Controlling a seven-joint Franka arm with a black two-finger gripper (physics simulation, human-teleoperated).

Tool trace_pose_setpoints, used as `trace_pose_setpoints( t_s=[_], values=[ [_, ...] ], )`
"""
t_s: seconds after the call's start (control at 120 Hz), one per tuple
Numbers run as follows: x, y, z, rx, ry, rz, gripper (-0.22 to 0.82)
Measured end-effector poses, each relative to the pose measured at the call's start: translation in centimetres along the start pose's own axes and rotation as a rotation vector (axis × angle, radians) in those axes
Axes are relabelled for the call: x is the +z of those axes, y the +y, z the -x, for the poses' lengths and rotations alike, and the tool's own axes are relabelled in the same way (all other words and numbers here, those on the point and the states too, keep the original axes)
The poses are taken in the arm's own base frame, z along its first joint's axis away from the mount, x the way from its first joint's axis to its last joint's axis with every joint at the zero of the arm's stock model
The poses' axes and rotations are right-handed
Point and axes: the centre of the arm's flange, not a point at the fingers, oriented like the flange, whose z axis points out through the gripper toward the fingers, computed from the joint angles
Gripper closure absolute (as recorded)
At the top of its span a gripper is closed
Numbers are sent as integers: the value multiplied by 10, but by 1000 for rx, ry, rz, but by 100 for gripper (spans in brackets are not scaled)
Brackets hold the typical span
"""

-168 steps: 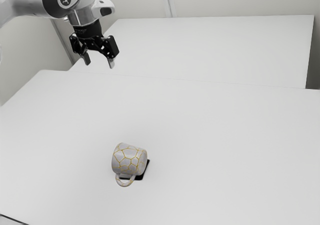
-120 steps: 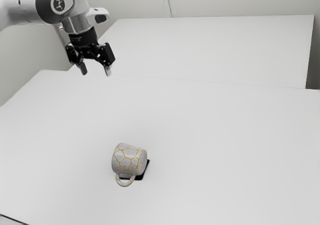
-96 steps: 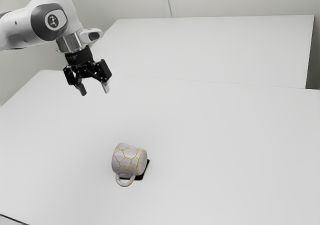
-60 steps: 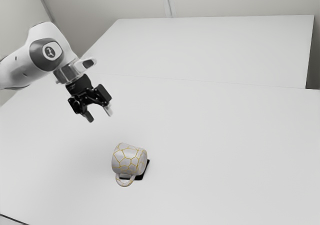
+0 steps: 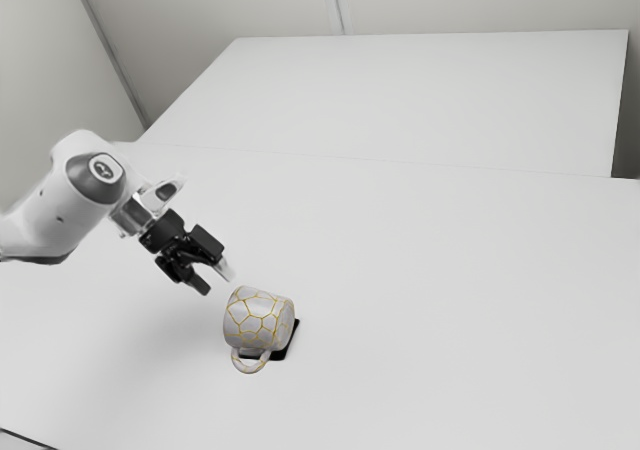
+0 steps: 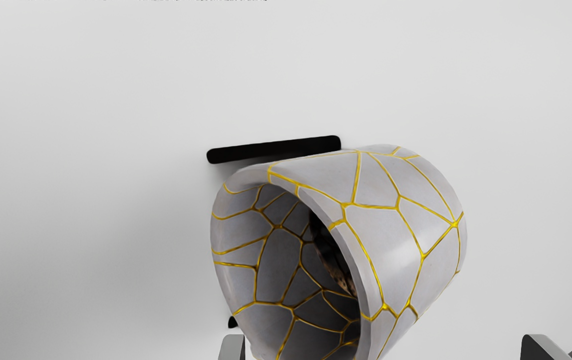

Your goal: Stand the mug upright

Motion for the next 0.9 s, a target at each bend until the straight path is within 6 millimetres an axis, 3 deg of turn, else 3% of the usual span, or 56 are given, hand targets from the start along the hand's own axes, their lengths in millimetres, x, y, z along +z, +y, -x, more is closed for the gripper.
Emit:
trace_pose_setpoints(
  t_s=[0.258, 0.6, 0.9],
  values=[
    [34, -21, -1, 51, -18, 113, 0],
    [54, -27, 3, 106, 7, 257, 1],
    [56, -20, 8, 175, 6, 332, 37]
  ],
)
